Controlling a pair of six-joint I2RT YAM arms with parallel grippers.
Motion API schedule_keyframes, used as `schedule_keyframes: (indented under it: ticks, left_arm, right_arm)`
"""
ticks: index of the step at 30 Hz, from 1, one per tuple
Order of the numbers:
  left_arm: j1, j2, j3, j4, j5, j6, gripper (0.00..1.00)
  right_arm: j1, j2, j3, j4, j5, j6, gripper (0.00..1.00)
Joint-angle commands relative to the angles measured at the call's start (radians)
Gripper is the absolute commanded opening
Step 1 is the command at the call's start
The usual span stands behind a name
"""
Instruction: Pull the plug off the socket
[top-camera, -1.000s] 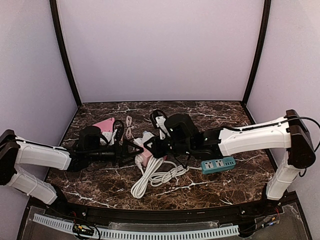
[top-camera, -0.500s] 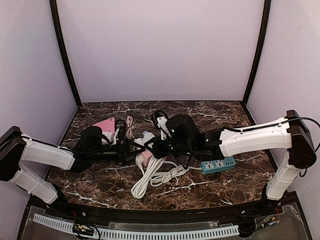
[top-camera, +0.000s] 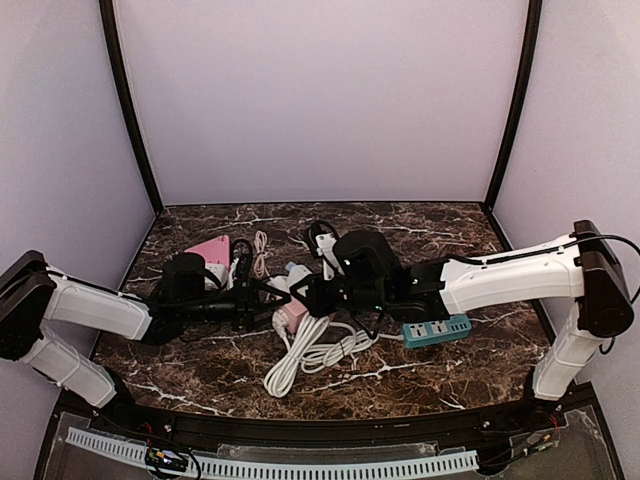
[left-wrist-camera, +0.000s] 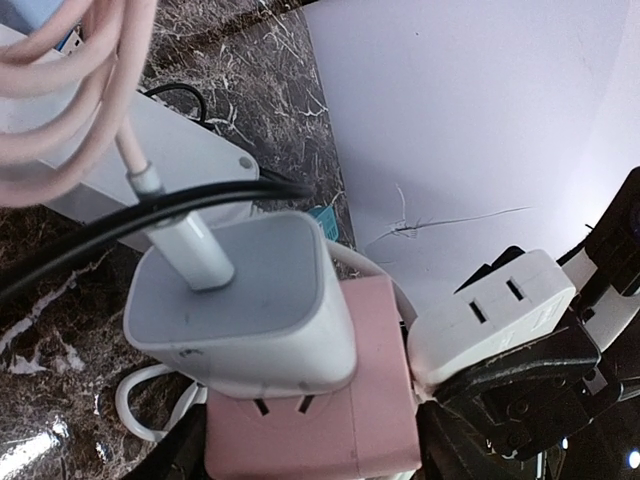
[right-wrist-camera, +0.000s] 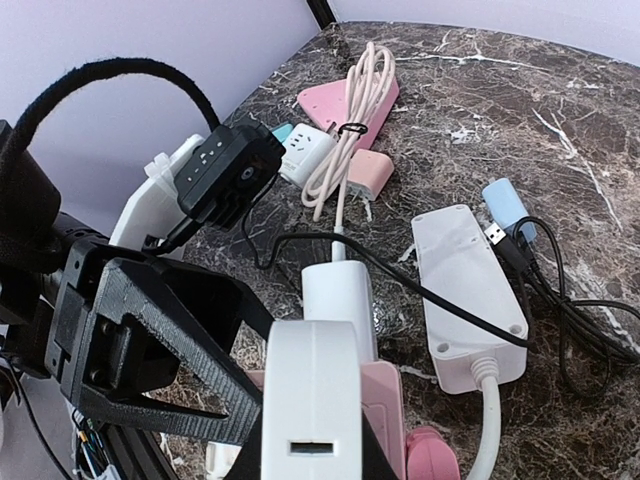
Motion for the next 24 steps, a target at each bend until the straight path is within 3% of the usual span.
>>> schedule_keyframes:
  ticks: [1, 12, 24]
  left_arm:
    - [-0.005, 0.007, -0.004, 0.022, -0.018, -0.012, 0.52]
    - [-0.005, 0.012, -0.011, 0.031, -0.038, -0.029, 0.39]
    - [-0.005, 0.021, -0.024, 0.058, -0.053, -0.045, 0.35]
  right_arm:
    - [0.014, -0.065, 0.021, 0.182, 0.002, 0.006, 0.0]
    - [0.03, -0.046, 0.036, 0.155, 0.053, -0.021, 0.0]
    - [0.04, -0.059, 0.009, 0.14, 0.191, 0.022, 0.0]
